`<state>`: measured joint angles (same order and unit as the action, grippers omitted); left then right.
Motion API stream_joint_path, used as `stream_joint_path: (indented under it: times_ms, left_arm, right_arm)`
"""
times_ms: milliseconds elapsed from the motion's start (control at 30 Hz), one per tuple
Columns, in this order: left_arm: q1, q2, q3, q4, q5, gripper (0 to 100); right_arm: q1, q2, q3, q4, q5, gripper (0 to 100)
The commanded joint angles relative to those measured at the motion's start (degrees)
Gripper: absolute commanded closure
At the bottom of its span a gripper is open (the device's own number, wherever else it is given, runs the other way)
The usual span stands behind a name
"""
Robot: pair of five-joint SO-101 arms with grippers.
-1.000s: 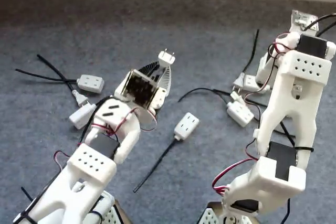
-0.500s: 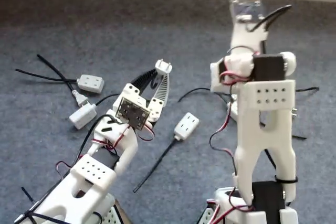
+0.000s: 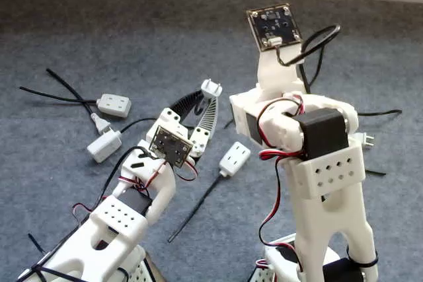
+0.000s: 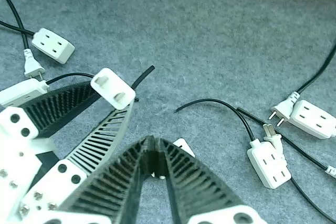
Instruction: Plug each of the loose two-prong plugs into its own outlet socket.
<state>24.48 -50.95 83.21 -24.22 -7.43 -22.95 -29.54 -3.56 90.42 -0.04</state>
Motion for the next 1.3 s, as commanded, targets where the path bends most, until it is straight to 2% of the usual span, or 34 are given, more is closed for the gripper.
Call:
stream_joint_path:
  times_ms: [0, 100, 367, 633, 700, 867, 1067, 1267]
  left_arm:
    - [2.24, -1.71, -0.31, -1.41, 0.09, 99]
    - [3.65, -1.8, 0.04, -1.32, 0.09, 99]
    - [4.18, -1.89, 0.57, -1.67, 0.09, 99]
    - [4.09, -1.89, 0.57, -1.67, 0.09, 99]
    - [4.09, -1.89, 0.57, -1.67, 0.09, 99]
    - [3.74, -1.89, 0.57, -1.58, 0.09, 99]
    - [3.74, -1.71, 0.57, -1.41, 0.09, 99]
    - [3.74, -1.63, 0.75, -1.32, 0.09, 99]
  right_arm:
    - [-2.86, 0.04, 1.36, -1.89, 0.09, 99.2]
    - [-4.97, 2.59, 3.47, -6.02, 0.0, 99.2]
    - [-4.7, 9.89, 4.53, -15.08, 0.09, 99.1]
    - [3.21, 16.22, 4.09, -18.42, 0.44, 99.1]
    - [4.26, 16.22, 2.86, -17.45, 0.44, 99.1]
    - [4.18, 14.46, -7.43, -7.25, 0.53, 99.1]
    - [0.66, 8.66, -17.98, 2.59, 0.53, 99.1]
    - [-1.63, 5.49, -18.95, 5.05, 0.18, 99.1]
